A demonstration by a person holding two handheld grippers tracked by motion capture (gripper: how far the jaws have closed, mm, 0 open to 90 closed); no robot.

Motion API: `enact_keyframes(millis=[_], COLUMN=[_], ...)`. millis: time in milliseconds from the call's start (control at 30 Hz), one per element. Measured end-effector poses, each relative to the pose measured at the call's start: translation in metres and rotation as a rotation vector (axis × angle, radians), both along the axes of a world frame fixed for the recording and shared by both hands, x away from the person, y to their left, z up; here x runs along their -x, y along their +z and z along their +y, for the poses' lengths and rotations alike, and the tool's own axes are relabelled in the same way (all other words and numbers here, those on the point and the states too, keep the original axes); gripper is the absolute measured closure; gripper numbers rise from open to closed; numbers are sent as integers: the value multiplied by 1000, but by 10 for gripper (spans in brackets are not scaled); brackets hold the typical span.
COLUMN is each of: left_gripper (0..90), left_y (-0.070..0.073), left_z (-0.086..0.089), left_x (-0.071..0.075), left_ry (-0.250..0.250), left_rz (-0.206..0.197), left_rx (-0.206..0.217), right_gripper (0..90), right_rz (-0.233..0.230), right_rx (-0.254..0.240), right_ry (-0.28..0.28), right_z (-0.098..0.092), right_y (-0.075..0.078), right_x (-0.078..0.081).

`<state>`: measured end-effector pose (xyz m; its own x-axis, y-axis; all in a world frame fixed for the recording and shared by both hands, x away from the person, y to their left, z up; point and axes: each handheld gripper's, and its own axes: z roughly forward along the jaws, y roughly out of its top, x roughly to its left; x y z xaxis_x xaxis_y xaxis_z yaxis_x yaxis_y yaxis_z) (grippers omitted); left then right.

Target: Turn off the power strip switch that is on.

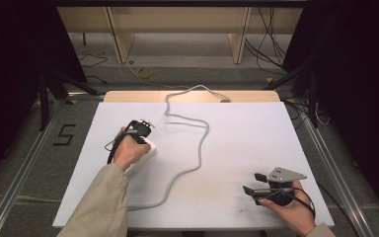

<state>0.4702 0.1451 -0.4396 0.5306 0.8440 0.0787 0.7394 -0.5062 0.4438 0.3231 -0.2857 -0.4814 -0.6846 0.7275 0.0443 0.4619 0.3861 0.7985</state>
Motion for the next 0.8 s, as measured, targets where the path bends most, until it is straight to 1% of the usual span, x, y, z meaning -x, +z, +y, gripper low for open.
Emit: enact_keyframes(millis=[133, 267, 567, 700, 800], left_gripper=[896, 896, 896, 896, 896], left_y=[0, 0, 0, 1, 1], left_z=[0, 1, -1, -3, -3], left_x=[0, 0, 0, -1, -1], left_ry=[5, 4, -1, -9, -7], left_rz=[9, 10, 11, 15, 18], left_rx=[1, 2, -14, -33, -32], right_gripper=[342, 342, 342, 341, 341], right_rz=[0, -2, 0, 0, 0], right_rx=[0, -2, -2, -3, -3], right_ry=[1, 3, 2, 2, 2], right_z=[0, 0, 1, 1, 1], right_y=[0, 0, 0, 0, 0], right_x=[0, 0, 0, 0, 0])
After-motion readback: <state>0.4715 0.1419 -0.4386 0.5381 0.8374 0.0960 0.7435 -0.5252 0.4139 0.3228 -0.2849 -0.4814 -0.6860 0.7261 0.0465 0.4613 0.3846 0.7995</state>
